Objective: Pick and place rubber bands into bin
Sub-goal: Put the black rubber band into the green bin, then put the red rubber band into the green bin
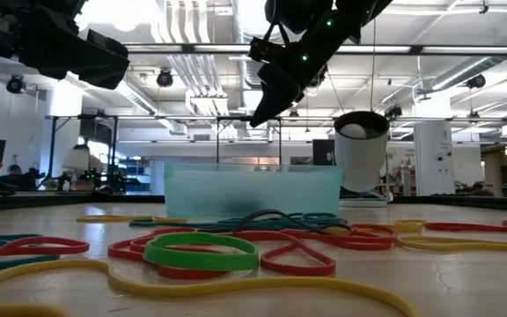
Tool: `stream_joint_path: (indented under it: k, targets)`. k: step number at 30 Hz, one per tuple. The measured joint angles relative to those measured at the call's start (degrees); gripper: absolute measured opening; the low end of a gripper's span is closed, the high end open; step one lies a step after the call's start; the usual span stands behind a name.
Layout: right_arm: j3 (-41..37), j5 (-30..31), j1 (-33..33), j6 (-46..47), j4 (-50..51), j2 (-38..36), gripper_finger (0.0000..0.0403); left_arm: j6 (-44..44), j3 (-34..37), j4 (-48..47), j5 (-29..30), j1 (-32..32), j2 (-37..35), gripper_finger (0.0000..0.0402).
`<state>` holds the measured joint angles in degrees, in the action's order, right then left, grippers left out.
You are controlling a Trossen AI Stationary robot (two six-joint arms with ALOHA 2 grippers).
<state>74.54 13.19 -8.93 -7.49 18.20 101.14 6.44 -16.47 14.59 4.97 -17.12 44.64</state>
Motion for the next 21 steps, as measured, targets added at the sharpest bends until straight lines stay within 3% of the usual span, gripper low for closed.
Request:
stream_joint_path:
  k: [12, 21]
  targets:
    - [0.0, -0.4, 0.0, -0.1, 3.4, 0.0, 0.0138, 0.0, 0.0, 0.0, 0.0, 0.0, 0.0, 0.0091]
    - [0.0, -8.5, 1.3, -2.9, 10.3, -1.2, 0.015, -0.3, 0.4, -0.2, -0.1, 0.0, 0.0, 0.0091]
